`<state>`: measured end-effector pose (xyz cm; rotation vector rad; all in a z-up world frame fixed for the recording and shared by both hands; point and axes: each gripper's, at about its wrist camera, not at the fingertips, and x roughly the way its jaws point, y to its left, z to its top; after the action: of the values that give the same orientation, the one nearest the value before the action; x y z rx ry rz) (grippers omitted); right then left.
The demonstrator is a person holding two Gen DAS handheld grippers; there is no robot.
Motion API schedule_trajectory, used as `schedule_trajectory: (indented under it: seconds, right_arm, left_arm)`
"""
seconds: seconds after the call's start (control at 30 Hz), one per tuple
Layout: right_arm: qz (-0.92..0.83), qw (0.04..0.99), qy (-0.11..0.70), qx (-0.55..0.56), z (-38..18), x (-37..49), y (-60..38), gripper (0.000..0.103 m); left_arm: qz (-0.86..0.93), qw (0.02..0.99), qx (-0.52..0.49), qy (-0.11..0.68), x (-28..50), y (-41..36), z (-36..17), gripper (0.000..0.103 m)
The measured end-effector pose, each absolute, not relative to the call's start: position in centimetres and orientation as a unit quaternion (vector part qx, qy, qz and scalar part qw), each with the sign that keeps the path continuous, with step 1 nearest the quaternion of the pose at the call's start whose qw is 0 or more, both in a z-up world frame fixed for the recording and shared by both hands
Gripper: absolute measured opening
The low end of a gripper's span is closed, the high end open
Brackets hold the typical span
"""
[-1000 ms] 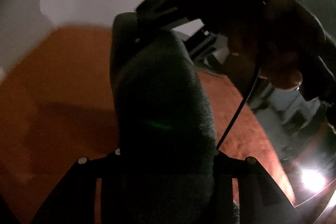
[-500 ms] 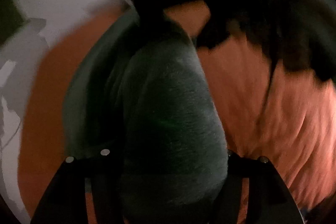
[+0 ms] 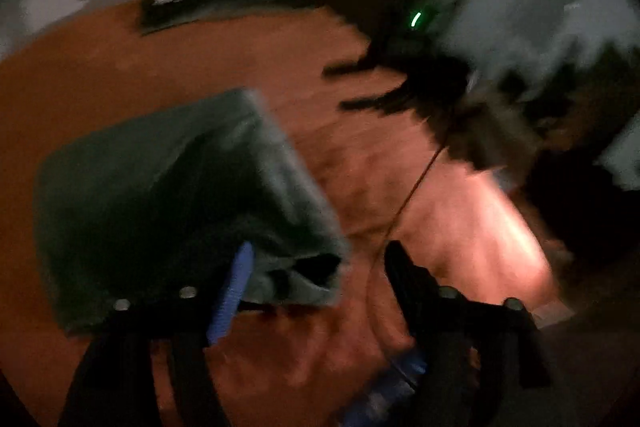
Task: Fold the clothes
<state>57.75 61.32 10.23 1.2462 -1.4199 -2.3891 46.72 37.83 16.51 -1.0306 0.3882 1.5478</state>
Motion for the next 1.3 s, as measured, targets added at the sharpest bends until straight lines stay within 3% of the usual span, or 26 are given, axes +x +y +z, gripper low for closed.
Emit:
schedule_trajectory:
  seconds: [0.1, 0.2, 0.33, 0.43, 0.57, 0.6, 0.63, 0.67, 0.7, 0.8, 0.97, 1.07, 1.17, 1.3]
  right_arm:
    - [-0.821, 0.023, -0.398, 0.408, 11.8, 63.8, 61.8, 0.083]
    - [-0.870, -0.019, -0.298, 0.393, 12.1, 65.8, 55.5, 0.083]
    - [-0.911, -0.031, -0.141, 0.386, 7.6, 64.5, 50.0, 0.082]
    - [-0.910, -0.031, -0.104, 0.400, 5.6, 63.3, 46.3, 0.082]
    - [-0.885, -0.094, -0.036, 0.455, 3.3, 62.2, 44.4, 0.080]
    - [-0.880, -0.103, -0.020, 0.462, 2.9, 62.1, 44.2, 0.073]
    - [-0.875, -0.113, -0.004, 0.470, 2.5, 62.0, 44.1, 0.047]
    - [-0.865, -0.117, 0.019, 0.487, 1.9, 61.7, 43.9, 0.029]
    - [-0.861, -0.122, 0.027, 0.494, 1.1, 61.5, 43.8, 0.012]
    - [-0.852, -0.145, 0.032, 0.503, -0.6, 61.3, 43.9, 0.008]
    - [-0.870, -0.173, 0.045, 0.460, -0.1, 63.7, 44.1, 0.007]
    - [-0.854, -0.173, -0.004, 0.491, -2.5, 64.4, 46.3, 0.007]
    - [-0.867, -0.158, 0.044, 0.470, -2.4, 64.8, 45.3, 0.007]
    - [-0.862, -0.151, 0.008, 0.483, -3.5, 65.5, 46.2, 0.007]
  left_arm:
    - [0.696, 0.535, -0.433, 0.207, 43.0, 35.7, 17.0, 0.077]
    - [0.737, 0.447, -0.443, 0.248, 37.5, 33.2, 15.0, 0.076]
    - [0.762, 0.381, -0.486, 0.197, 31.5, 29.3, 11.3, 0.076]
    - [0.770, 0.390, -0.476, 0.169, 31.4, 26.2, 9.6, 0.076]
    - [0.776, 0.407, -0.439, 0.200, 33.0, 26.2, 6.7, 0.076]
    - [0.773, 0.414, -0.436, 0.205, 33.4, 26.4, 5.9, 0.076]
    - [0.770, 0.417, -0.432, 0.215, 33.7, 26.6, 5.4, 0.076]
    - [0.771, 0.415, -0.426, 0.228, 33.9, 27.0, 4.9, 0.076]
    - [0.773, 0.409, -0.426, 0.232, 33.8, 27.4, 4.3, 0.076]
    - [0.780, 0.380, -0.439, 0.234, 32.6, 28.3, 2.9, 0.076]
    - [0.806, 0.330, -0.470, 0.143, 29.0, 26.5, 1.4, 0.081]
    - [0.792, 0.345, -0.492, 0.106, 28.1, 24.5, 0.4, 0.082]
    - [0.793, 0.352, -0.488, 0.097, 28.3, 23.4, 0.4, 0.082]
    - [0.760, 0.383, -0.518, 0.089, 27.8, 22.9, 0.2, 0.082]
